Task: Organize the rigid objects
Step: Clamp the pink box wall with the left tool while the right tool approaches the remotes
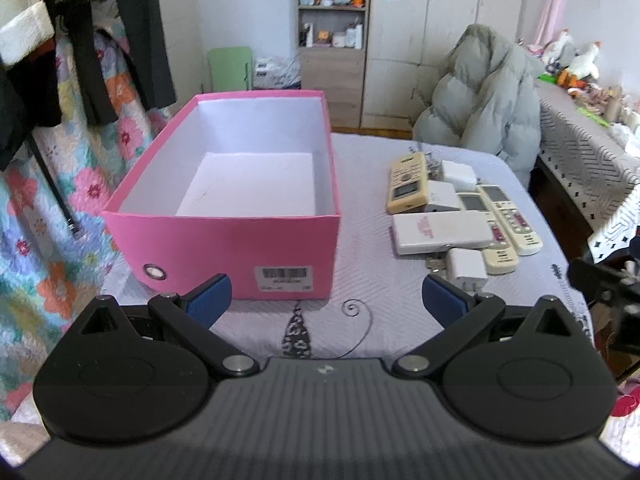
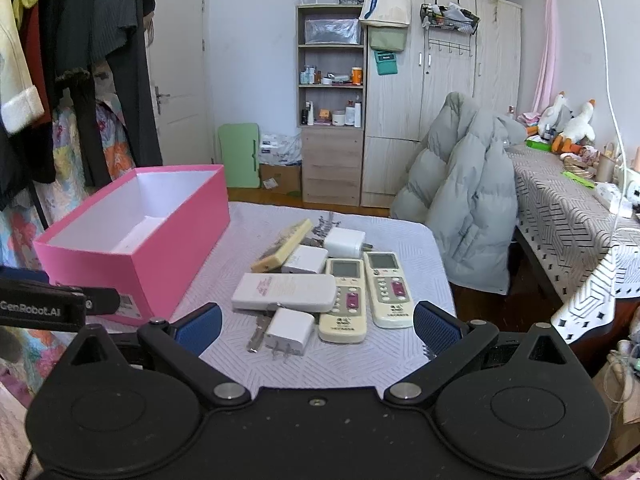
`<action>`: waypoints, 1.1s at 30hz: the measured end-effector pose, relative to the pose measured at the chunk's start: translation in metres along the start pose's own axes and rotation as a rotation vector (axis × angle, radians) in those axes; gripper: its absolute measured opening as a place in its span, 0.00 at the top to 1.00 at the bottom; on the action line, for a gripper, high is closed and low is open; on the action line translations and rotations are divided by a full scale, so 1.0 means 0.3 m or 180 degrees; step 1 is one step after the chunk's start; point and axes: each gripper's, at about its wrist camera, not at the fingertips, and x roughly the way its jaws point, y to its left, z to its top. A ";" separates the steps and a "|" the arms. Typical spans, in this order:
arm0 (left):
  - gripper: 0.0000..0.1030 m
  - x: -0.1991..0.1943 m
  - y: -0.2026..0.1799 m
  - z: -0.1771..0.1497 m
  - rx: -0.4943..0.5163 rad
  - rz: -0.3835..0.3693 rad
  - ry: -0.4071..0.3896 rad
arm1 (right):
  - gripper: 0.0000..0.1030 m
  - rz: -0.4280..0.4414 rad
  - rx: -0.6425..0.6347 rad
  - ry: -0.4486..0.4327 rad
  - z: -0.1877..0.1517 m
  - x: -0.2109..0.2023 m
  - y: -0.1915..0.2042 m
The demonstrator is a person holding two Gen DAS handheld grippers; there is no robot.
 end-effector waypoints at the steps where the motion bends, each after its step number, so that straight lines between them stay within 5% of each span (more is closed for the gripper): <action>1: 0.00 0.002 0.005 0.010 0.0016 0.0052 0.0053 | 0.00 0.0107 0.0048 -0.0035 0.007 -0.002 -0.010; 7: 0.02 -0.052 0.061 0.076 0.0414 0.0112 -0.0050 | 0.00 0.0672 -0.0047 -0.0484 0.060 -0.035 -0.048; 13: 0.03 -0.114 0.199 0.209 0.0500 -0.0100 -0.0196 | 0.00 0.1062 -0.0490 0.0094 0.223 0.035 -0.005; 16: 0.03 -0.105 0.264 0.267 0.0512 -0.0002 -0.0274 | 0.00 0.1119 -0.0931 0.0376 0.291 0.084 0.049; 24: 0.13 0.060 0.424 0.387 0.0427 0.0154 -0.0015 | 0.00 0.1321 -0.2184 0.0961 0.382 0.237 0.194; 28: 0.18 0.151 0.491 0.422 0.0251 0.0018 0.0042 | 0.01 0.1366 -0.2053 0.1420 0.436 0.349 0.205; 33: 0.37 0.291 0.565 0.435 0.0014 0.0078 0.0131 | 0.02 0.1147 -0.1205 0.1697 0.502 0.544 0.111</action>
